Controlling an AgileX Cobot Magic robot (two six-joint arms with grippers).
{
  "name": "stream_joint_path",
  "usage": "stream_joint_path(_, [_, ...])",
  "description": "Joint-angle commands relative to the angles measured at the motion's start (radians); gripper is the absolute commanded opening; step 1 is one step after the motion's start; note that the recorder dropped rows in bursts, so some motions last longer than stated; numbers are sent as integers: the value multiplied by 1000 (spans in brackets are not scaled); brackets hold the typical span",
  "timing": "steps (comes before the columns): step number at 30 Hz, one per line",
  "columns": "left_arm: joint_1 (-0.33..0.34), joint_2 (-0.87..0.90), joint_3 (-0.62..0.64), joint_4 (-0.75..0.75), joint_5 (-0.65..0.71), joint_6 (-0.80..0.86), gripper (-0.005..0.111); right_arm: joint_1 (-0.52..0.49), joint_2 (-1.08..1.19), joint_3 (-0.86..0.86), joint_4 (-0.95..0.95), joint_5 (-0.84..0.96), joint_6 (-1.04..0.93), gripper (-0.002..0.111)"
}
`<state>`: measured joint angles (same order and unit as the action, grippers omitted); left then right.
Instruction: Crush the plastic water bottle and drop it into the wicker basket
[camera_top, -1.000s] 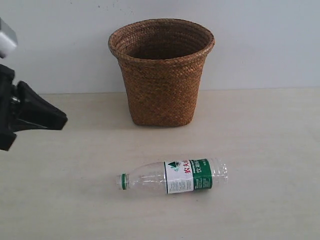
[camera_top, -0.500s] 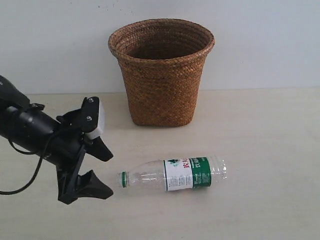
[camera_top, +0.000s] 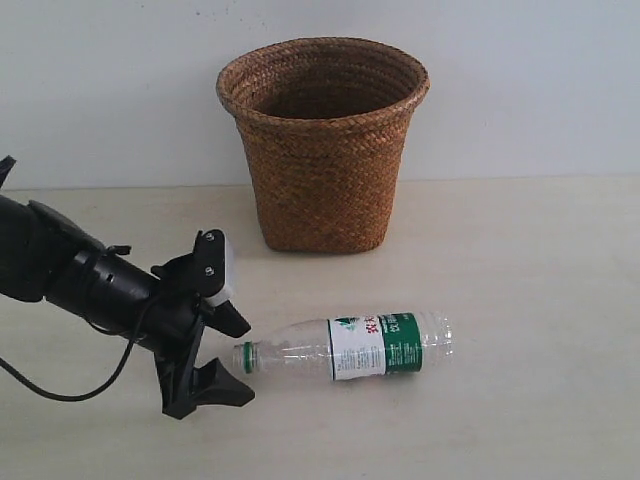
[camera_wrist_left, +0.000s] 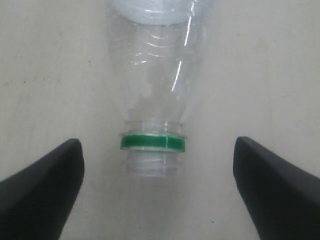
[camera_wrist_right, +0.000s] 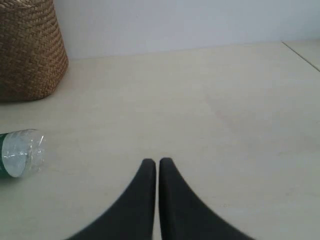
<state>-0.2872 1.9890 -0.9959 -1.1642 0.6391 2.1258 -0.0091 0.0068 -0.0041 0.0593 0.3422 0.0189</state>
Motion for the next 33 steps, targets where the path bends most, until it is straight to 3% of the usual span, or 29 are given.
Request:
stream_joint_path(1, [-9, 19, -21, -42, 19, 7, 76, -2, -7, 4, -4, -9, 1, 0])
stream_joint_path(8, [-63, 43, -45, -42, 2, 7, 70, -2, -7, 4, -4, -9, 1, 0])
stream_joint_path(19, [-71, 43, -45, -20, -45, 7, 4, -2, -7, 4, -4, -9, 1, 0])
stream_joint_path(28, [-71, 32, -45, 196, -41, -68, 4, -2, -7, 4, -4, -9, 1, 0])
stream_joint_path(33, [-71, 2, -45, 214, -33, -70, 4, -2, -7, 4, -22, -9, -9, 0])
